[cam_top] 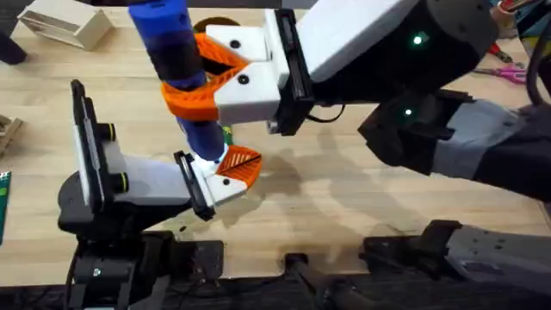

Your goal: Pick up the gripper from the table and insert it into the empty holder that is missing its gripper. Then pick up a screw, insert it into the mounting hole, and use the screwdriver to tighten it. Finally, clean up the table by picking up the vegetable and placing it into the bucket.

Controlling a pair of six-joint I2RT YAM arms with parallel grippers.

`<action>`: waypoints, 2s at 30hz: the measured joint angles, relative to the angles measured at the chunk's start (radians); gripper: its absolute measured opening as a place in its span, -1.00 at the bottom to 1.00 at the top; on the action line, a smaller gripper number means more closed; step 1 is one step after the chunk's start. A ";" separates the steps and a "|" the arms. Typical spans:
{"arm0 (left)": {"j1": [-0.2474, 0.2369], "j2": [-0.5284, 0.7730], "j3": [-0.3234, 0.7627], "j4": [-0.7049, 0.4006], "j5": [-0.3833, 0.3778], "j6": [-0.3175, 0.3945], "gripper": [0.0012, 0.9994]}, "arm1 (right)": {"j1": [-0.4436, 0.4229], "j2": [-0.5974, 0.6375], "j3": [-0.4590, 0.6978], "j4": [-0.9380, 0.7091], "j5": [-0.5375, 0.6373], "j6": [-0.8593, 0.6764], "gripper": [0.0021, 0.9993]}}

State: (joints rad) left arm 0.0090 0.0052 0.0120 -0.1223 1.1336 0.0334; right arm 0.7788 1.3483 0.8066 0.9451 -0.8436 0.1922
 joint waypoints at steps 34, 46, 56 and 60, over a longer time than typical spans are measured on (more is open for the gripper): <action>0.000 0.000 0.000 0.000 0.000 0.000 -0.98 | 0.000 0.000 0.000 -0.029 0.000 -0.022 -0.95; 0.000 0.000 0.000 0.000 0.000 0.000 -0.98 | 0.000 0.000 0.000 -0.055 0.001 -0.044 -0.95; 0.000 0.000 0.000 0.000 0.000 -0.003 -0.98 | 0.002 0.000 -0.002 0.010 -0.023 -0.058 -0.95; 0.000 0.000 0.000 0.000 0.000 -0.003 -0.98 | 0.002 -0.001 -0.002 0.028 -0.049 -0.063 -0.95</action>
State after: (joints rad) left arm 0.0090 0.0054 0.0120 -0.1223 1.1333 0.0299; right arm 0.7807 1.3478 0.8051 0.9732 -0.8924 0.1295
